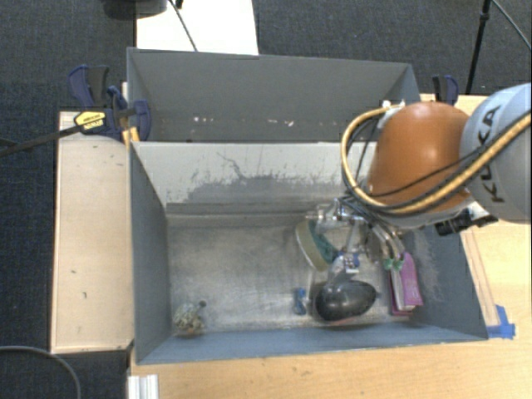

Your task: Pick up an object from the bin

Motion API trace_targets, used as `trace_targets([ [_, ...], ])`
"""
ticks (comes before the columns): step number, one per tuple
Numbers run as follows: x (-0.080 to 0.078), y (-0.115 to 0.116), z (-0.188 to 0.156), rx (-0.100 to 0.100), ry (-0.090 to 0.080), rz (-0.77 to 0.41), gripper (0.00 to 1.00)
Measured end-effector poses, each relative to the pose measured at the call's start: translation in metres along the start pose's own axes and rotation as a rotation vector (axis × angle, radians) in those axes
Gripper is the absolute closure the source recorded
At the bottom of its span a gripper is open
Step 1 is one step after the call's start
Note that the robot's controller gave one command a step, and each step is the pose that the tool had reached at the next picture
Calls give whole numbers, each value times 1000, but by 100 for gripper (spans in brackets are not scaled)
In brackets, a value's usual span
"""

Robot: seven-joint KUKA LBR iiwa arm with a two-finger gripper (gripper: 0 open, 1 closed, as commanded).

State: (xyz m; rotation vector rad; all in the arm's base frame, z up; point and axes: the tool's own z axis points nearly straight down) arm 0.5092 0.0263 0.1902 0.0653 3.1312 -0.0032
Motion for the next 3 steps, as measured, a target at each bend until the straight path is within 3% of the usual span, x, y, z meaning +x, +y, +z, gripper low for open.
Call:
trace_targets([
  [1, -32, -32, 94, -8, -12, -304, 0],
  [2, -37, -33, 93, -8, -33, -297, 100],
  [3, -10, -48, -73, -2, -1, -448, 100],
])
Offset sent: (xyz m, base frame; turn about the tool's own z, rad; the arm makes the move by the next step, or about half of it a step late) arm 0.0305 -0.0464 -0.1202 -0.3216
